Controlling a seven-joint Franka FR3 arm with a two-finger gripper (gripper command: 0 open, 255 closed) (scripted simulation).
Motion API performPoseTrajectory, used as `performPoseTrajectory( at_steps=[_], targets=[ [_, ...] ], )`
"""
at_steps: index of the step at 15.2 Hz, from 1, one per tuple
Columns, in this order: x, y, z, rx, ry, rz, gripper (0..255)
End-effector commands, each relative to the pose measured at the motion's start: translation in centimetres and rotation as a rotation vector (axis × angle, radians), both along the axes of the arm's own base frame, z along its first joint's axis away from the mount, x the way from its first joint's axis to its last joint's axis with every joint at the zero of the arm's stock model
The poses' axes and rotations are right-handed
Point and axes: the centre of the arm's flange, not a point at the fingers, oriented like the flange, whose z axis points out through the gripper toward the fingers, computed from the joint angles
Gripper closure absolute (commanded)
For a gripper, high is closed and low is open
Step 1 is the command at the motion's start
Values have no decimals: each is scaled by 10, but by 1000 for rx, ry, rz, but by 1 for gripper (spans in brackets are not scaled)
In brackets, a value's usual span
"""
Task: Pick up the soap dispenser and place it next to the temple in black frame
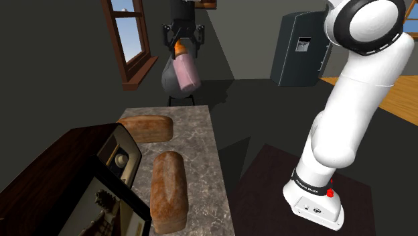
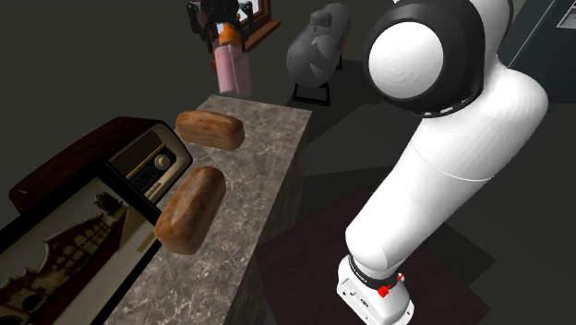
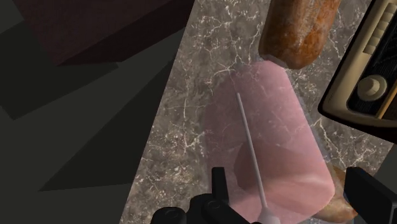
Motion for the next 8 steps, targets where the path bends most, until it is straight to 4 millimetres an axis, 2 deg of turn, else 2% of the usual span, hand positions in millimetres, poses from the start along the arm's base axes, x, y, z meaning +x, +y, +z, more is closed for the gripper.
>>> performPoseTrajectory(
  at_steps=[1, 8],
  targets=[
    [-21, 17, 2, -1, 0, -1, 255],
    [-89, 81, 2, -1, 0, -1, 255]
  ],
)
